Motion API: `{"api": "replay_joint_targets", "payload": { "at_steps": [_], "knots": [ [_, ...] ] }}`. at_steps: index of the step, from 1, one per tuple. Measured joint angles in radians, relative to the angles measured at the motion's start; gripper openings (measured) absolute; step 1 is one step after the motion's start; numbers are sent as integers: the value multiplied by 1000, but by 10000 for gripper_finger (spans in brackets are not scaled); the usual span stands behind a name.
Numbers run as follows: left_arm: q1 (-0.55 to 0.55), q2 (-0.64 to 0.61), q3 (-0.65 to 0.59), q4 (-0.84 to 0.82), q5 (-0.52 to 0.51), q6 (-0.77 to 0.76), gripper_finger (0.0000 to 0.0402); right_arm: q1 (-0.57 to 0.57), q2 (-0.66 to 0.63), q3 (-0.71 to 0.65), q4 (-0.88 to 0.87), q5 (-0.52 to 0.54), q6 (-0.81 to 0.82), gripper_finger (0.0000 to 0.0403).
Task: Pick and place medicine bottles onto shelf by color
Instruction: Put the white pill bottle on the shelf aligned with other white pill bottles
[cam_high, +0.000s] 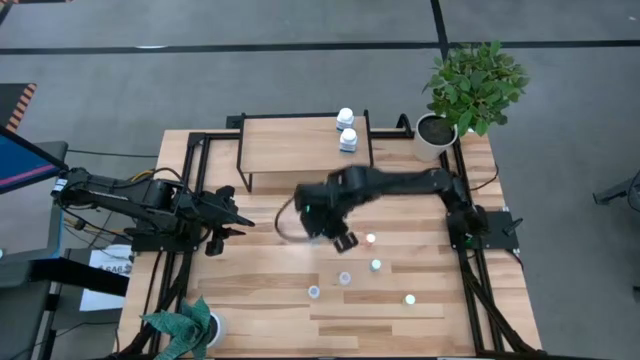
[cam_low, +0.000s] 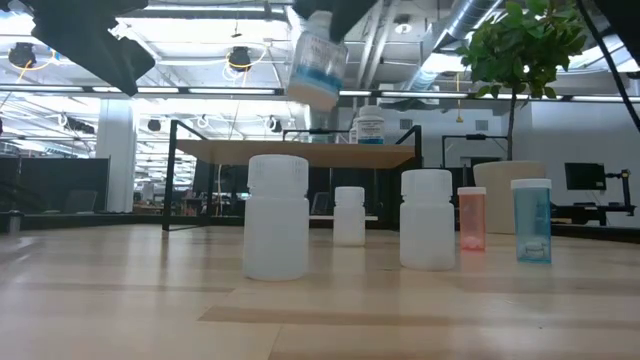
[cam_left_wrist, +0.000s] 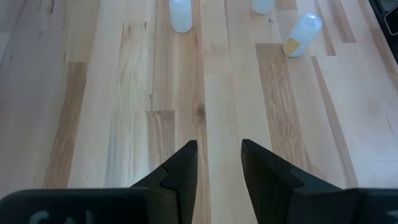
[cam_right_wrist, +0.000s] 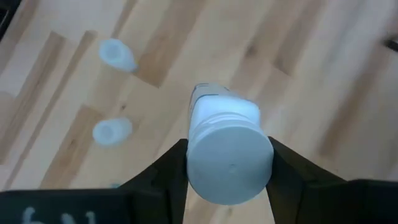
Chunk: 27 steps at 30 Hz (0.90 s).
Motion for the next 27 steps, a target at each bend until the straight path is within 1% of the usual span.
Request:
{"api": "replay_joint_targets", "payload": {
  "at_steps": [2,5,8,11,18,23,27],
  "knots": [
    [0,0,0,0,0,0,109,-40,-10,31,-51,3,25,182],
    [0,0,0,0,0,0,109,-108,-19,61,-115,43,75,186],
    [0,0,0,0,0,0,109,-185,-35,50,-185,83,129,181],
    [0,0,0,0,0,1,109,-262,-36,36,-183,92,171,175],
    [0,0,0,0,0,2,109,-390,-36,36,-184,92,163,187],
    [0,0,0,0,0,3,109,-444,-35,36,-184,91,158,180],
    [0,0,0,0,0,3,109,-469,-35,36,-184,87,99,185]
  ]
}}
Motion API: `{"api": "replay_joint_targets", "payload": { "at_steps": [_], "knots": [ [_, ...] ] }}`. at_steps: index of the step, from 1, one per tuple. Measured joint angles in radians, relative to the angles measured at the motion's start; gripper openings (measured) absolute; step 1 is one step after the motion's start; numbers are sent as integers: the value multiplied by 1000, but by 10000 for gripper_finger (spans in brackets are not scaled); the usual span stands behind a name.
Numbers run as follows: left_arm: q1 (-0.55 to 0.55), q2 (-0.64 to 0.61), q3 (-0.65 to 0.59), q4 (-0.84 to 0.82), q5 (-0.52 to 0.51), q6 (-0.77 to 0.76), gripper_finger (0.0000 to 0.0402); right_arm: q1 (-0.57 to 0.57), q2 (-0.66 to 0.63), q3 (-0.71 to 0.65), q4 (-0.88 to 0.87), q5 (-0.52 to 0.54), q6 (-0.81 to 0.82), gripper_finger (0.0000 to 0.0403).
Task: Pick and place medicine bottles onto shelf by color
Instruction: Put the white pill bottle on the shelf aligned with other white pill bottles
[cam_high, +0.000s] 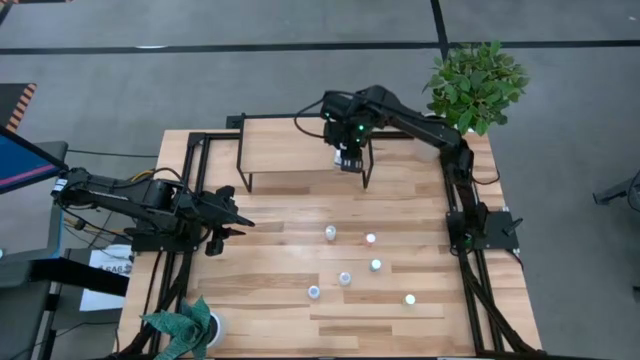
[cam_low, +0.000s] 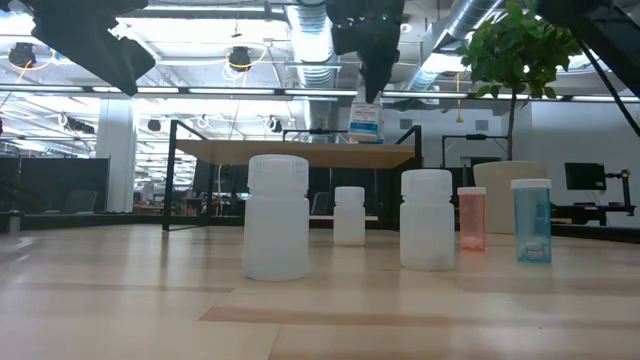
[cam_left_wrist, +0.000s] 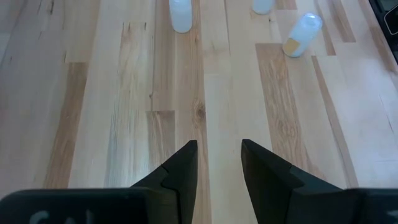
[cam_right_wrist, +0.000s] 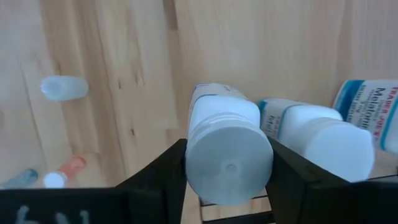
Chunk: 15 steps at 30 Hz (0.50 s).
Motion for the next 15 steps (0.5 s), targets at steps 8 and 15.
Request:
{"api": "replay_joint_targets", "payload": {
  "at_steps": [8,15],
  "knots": [
    [0,0,0,0,0,0,109,-15,0,0,-1,0,-59,202],
    [0,0,0,0,0,0,109,-39,0,0,0,4,-62,204]
  ]
}}
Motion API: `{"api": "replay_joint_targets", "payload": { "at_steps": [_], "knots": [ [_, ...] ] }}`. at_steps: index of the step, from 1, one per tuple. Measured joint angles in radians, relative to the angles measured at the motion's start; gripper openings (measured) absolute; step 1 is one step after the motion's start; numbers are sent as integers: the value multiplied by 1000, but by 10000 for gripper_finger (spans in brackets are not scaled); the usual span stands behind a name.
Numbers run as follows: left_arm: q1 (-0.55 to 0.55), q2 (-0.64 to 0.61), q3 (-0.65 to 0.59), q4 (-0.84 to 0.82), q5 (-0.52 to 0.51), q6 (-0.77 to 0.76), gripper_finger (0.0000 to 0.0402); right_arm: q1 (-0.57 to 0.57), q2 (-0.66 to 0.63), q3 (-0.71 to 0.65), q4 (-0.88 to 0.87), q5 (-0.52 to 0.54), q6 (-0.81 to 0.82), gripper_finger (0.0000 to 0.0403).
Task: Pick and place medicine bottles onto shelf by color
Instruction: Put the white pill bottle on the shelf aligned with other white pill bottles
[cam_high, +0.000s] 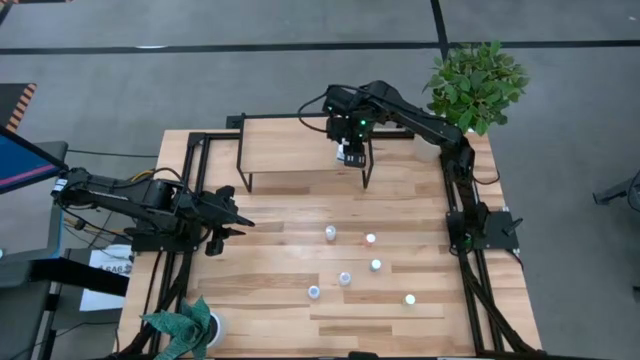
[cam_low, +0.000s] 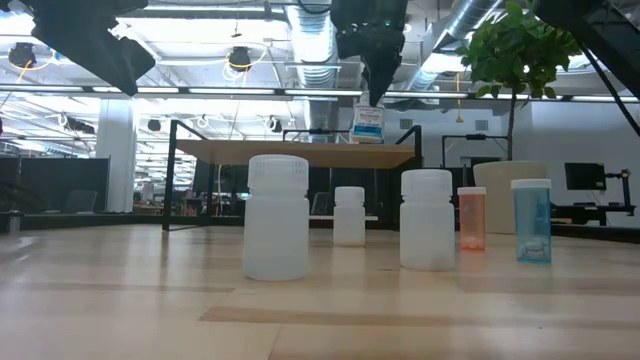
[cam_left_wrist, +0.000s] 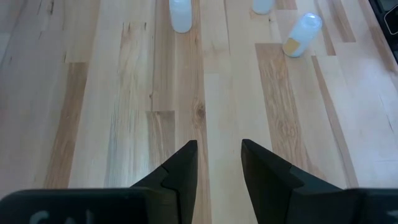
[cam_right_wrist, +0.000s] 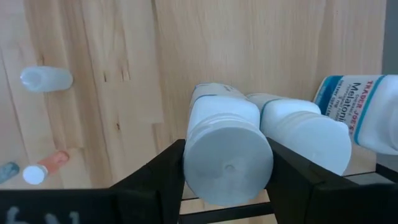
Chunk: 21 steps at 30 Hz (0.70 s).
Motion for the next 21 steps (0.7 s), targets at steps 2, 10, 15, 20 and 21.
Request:
{"api": "replay_joint_targets", "payload": {
  "at_steps": [2,10,15,20,21],
  "knots": [
    [0,0,0,0,0,0,109,-7,0,0,0,0,14,204],
    [0,0,0,0,0,0,109,-27,0,0,13,0,25,216],
    [0,0,0,0,0,0,109,-32,1,0,14,-1,26,245],
    [0,0,0,0,0,0,109,-33,1,0,26,-1,26,263],
    [0,0,0,0,0,0,109,-32,1,0,27,-1,26,264]
  ]
}}
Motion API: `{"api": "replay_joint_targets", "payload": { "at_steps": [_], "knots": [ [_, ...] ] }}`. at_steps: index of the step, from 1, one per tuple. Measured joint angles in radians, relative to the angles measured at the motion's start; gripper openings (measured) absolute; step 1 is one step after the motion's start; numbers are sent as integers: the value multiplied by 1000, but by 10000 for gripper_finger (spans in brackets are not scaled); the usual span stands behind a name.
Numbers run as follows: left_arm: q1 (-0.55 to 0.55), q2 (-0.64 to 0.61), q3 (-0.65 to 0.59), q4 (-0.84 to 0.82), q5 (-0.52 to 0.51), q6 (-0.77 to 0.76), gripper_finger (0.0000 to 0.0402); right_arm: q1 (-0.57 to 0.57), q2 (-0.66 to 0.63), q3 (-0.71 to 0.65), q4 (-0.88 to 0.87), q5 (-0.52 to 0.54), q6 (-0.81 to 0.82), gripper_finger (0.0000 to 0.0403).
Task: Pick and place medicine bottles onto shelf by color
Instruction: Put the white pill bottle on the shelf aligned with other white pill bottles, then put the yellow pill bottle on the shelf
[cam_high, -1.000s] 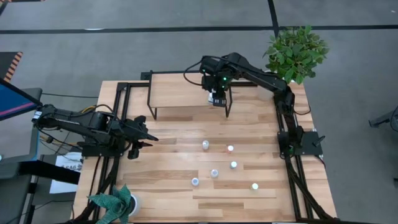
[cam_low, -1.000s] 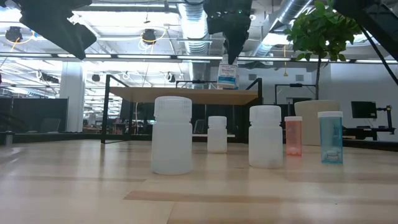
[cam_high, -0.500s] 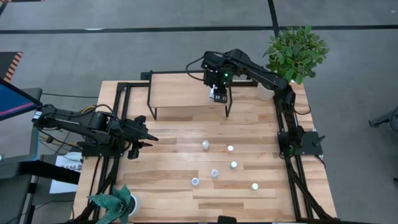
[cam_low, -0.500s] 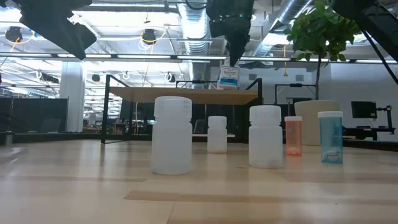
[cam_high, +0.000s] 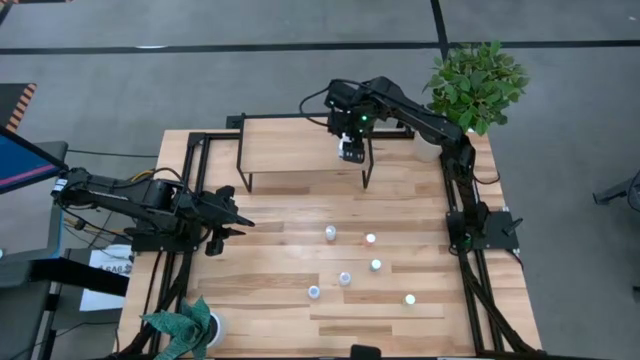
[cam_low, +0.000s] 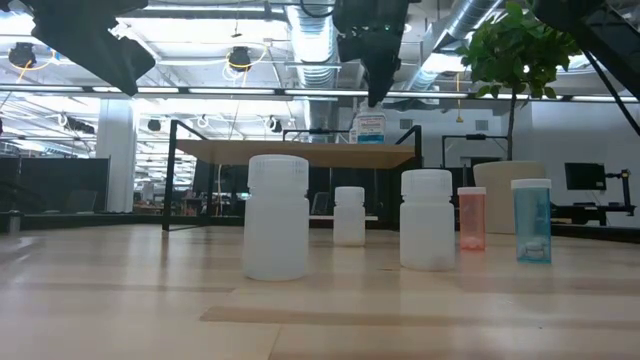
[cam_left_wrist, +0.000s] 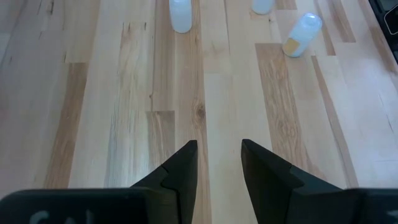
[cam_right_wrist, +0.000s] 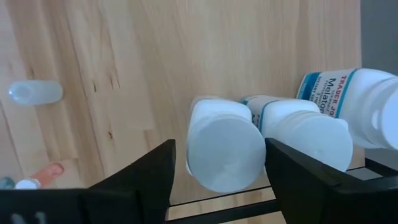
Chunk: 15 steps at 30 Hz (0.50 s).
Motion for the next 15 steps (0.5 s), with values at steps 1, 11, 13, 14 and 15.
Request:
{"api": "replay_joint_targets", "payload": {
  "at_steps": [1,11,13,14,15],
  "knots": [
    [0,0,0,0,0,0,109,1,0,0,0,0,0,265],
    [0,0,0,0,0,0,109,20,-17,24,-23,4,0,265],
    [0,0,0,1,0,0,109,25,-27,25,-24,18,0,265],
    [0,0,0,0,0,0,109,27,-34,25,-28,21,0,265],
    [0,0,0,0,0,0,109,27,-38,24,-27,30,0,265]
  ]
}}
